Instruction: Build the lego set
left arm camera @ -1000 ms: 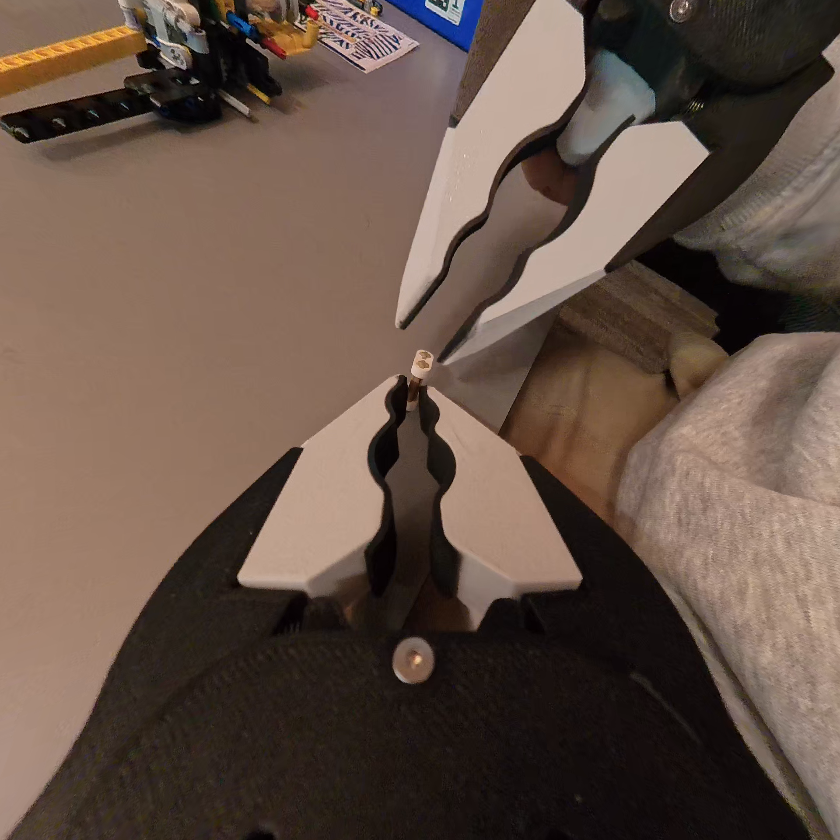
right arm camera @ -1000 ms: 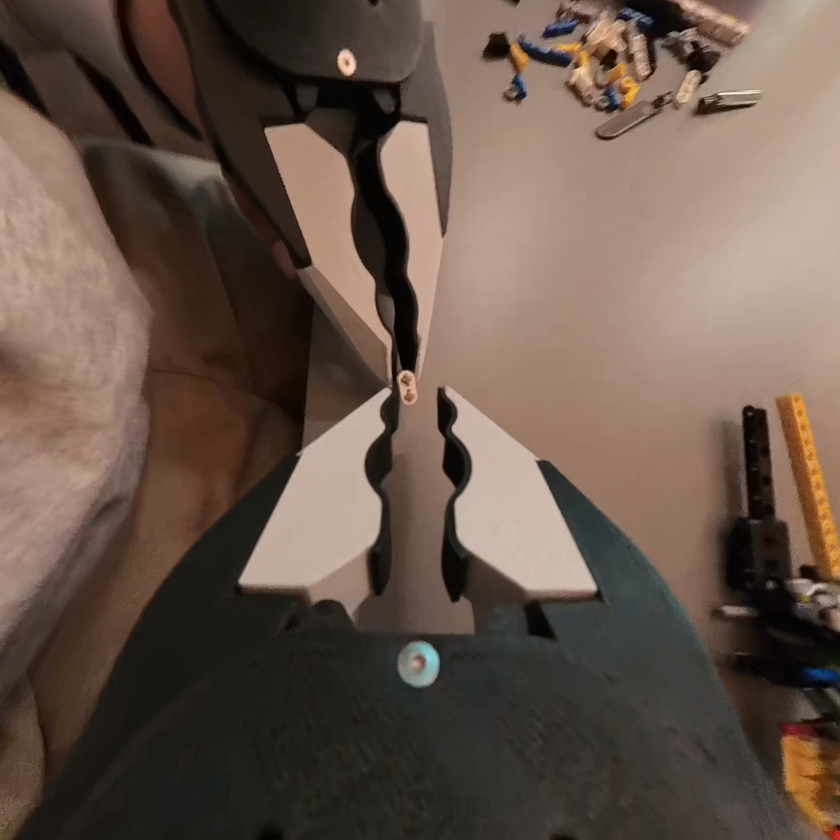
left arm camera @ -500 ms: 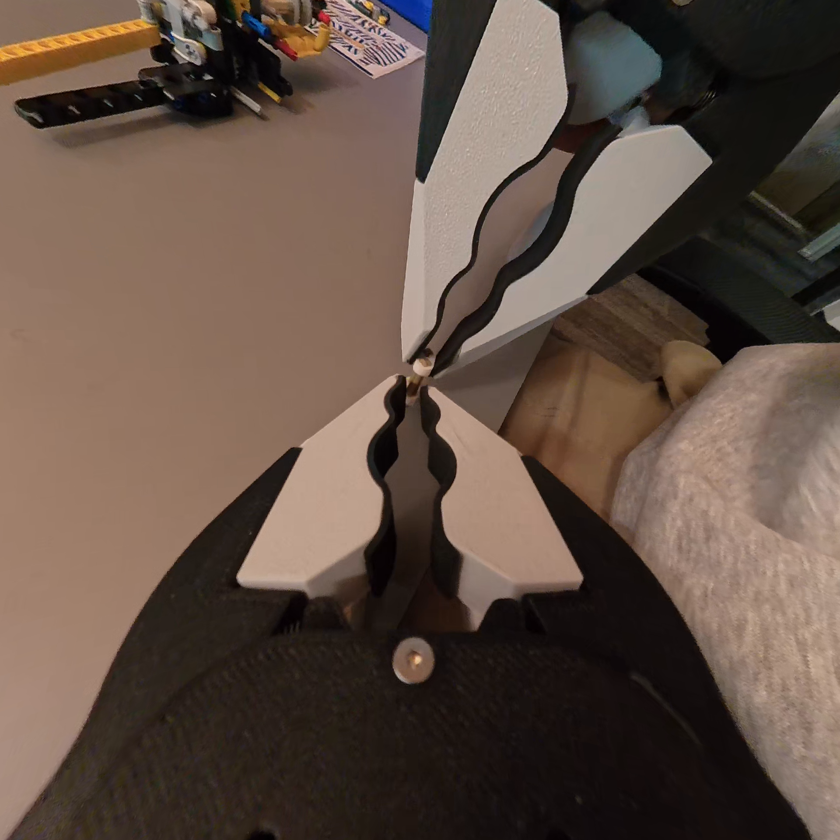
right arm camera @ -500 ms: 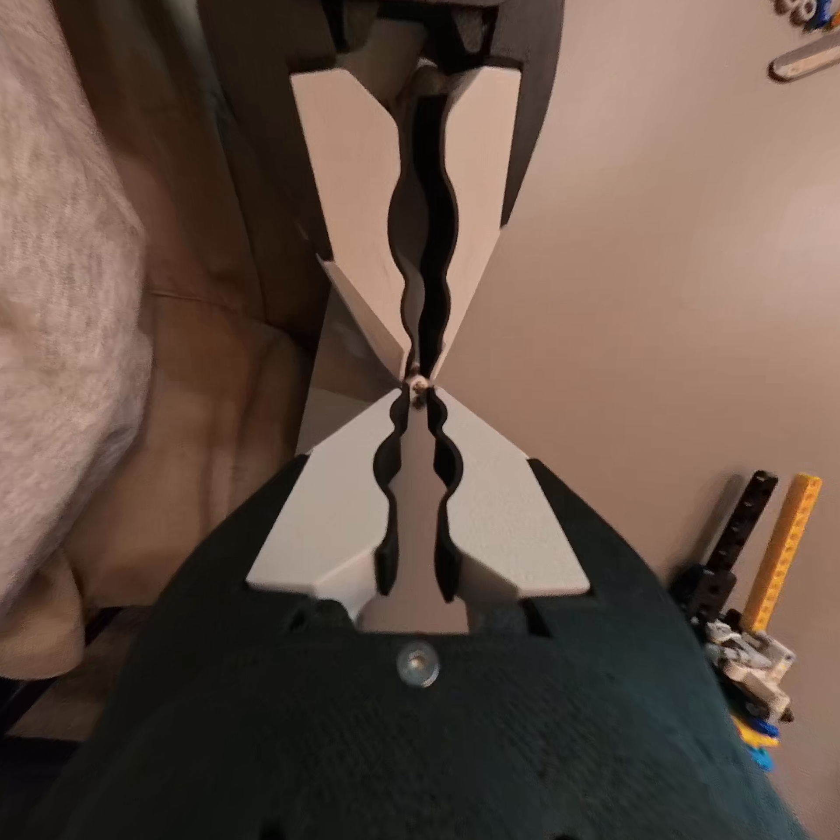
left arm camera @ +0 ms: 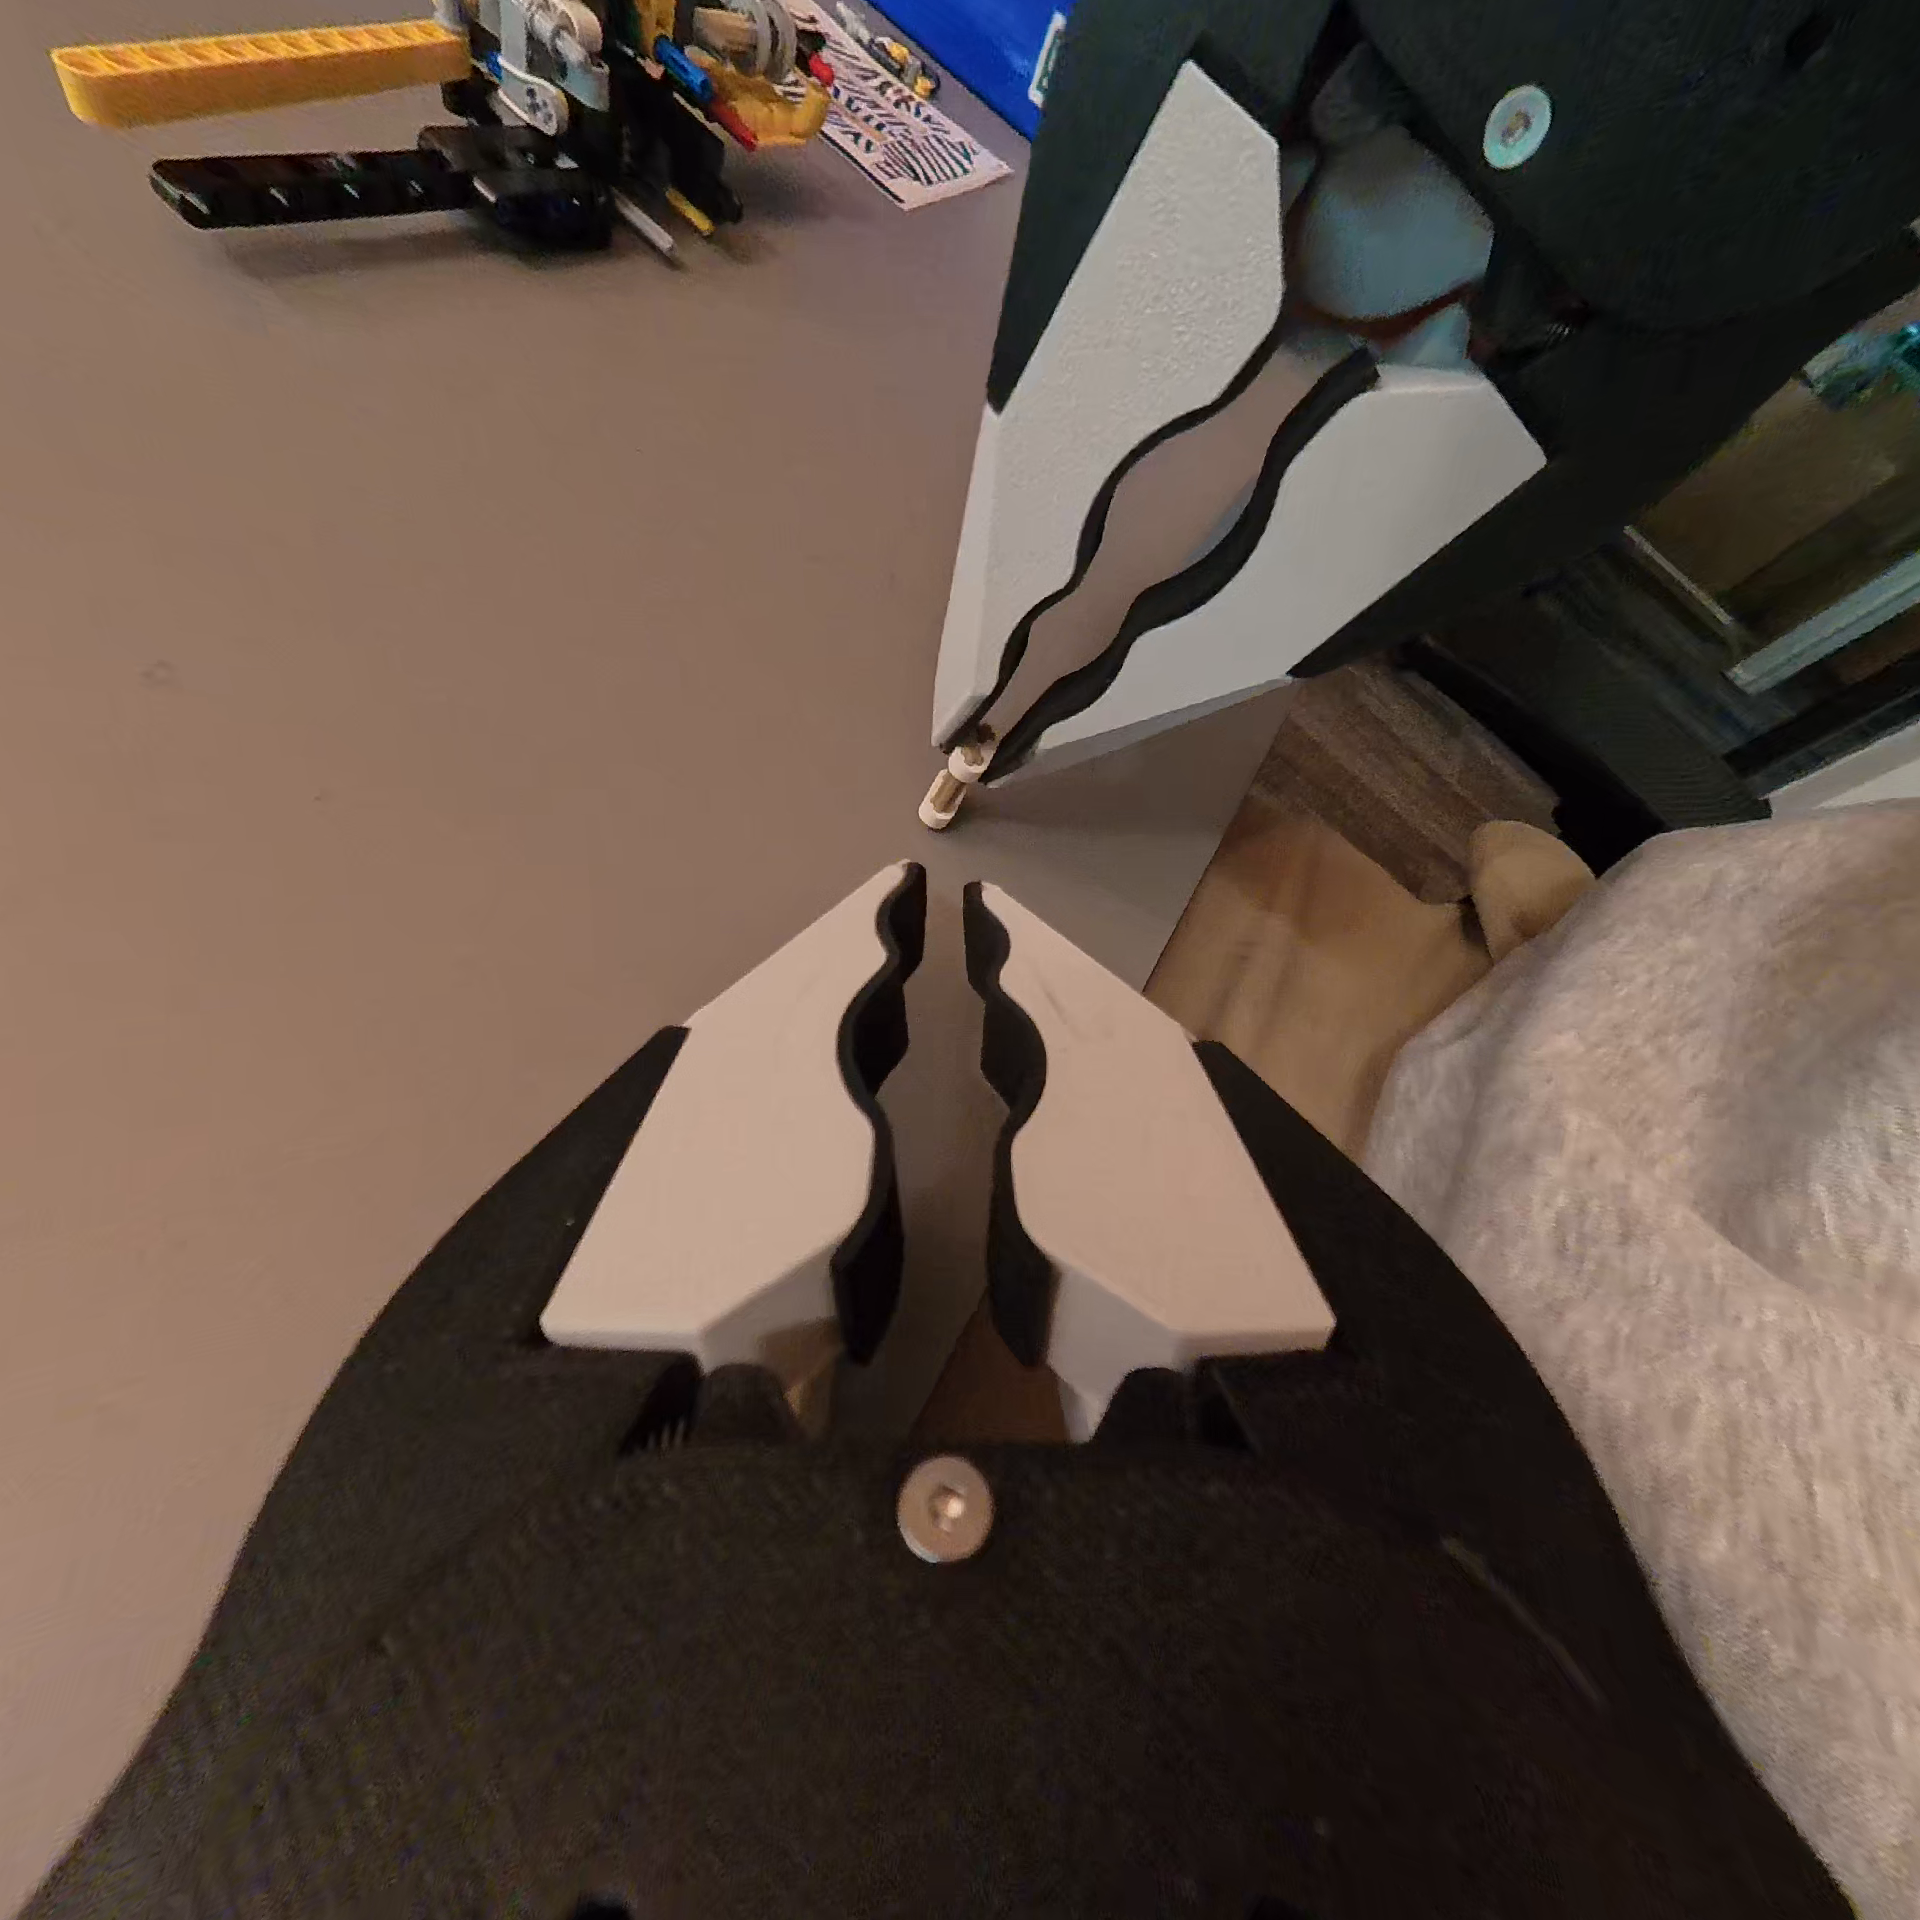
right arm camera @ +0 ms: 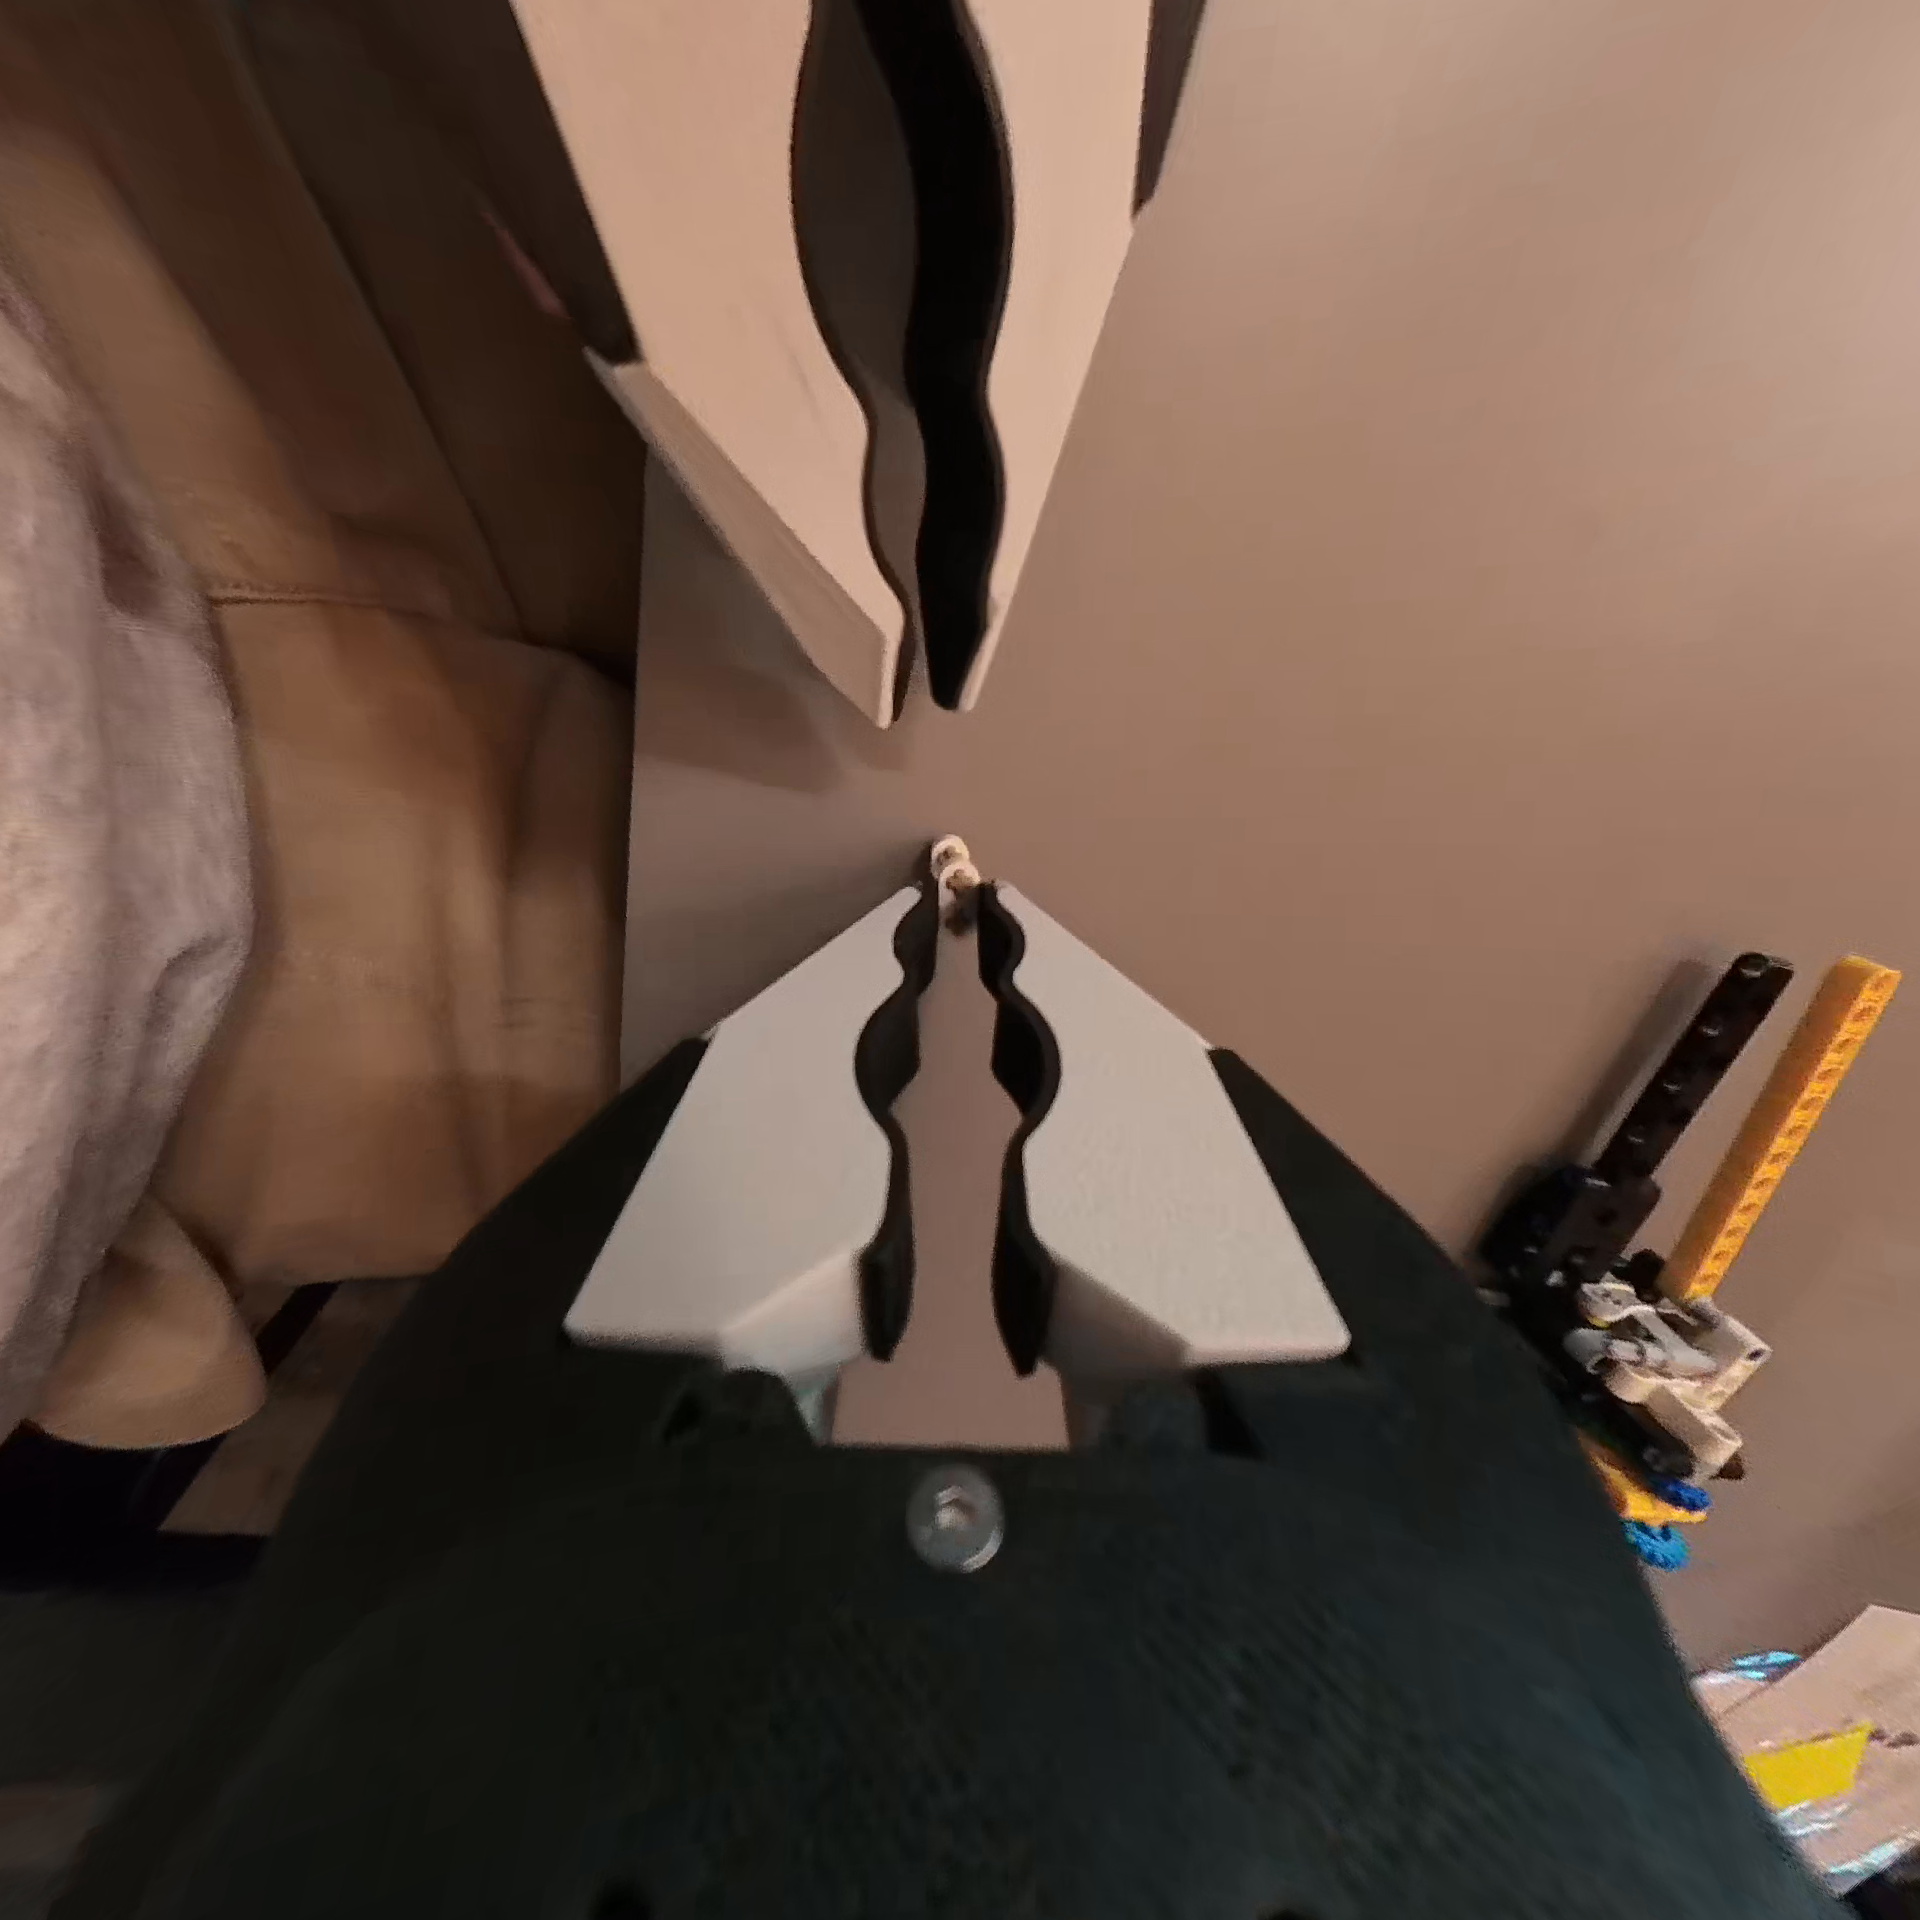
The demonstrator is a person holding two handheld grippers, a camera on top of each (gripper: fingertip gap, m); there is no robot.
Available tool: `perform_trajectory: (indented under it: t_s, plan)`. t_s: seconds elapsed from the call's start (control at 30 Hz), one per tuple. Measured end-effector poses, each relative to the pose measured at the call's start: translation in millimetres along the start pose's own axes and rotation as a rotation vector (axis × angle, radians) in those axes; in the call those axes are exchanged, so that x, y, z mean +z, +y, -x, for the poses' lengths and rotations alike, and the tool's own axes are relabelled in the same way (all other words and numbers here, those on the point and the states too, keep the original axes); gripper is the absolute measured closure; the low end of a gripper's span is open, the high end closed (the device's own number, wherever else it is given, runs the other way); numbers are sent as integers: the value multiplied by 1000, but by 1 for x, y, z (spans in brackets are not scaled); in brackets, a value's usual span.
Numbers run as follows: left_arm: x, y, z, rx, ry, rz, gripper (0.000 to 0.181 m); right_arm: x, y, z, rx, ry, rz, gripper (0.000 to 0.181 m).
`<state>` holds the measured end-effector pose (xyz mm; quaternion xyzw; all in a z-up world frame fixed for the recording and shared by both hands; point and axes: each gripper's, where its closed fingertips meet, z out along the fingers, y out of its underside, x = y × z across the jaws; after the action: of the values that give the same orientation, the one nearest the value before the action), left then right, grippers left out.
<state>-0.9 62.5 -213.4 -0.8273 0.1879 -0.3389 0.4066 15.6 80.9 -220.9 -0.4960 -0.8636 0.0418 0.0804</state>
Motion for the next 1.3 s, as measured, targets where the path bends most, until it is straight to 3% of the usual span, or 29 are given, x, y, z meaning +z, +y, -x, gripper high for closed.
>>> perform_trajectory:
  t_s: [0.03, 0.63, 1.3]
  plan:
    - [0, 1, -1, 0, 5, 4, 177, 0, 0, 0, 2, -8, 2, 175]
    - [0, 1, 1, -24, 7, 8, 181, 1, 0, 2, 46, -104, 19, 175]
    - [1, 3, -5, -16, 29, 21, 181, 9, 1, 5, 11, -102, 98, 174]
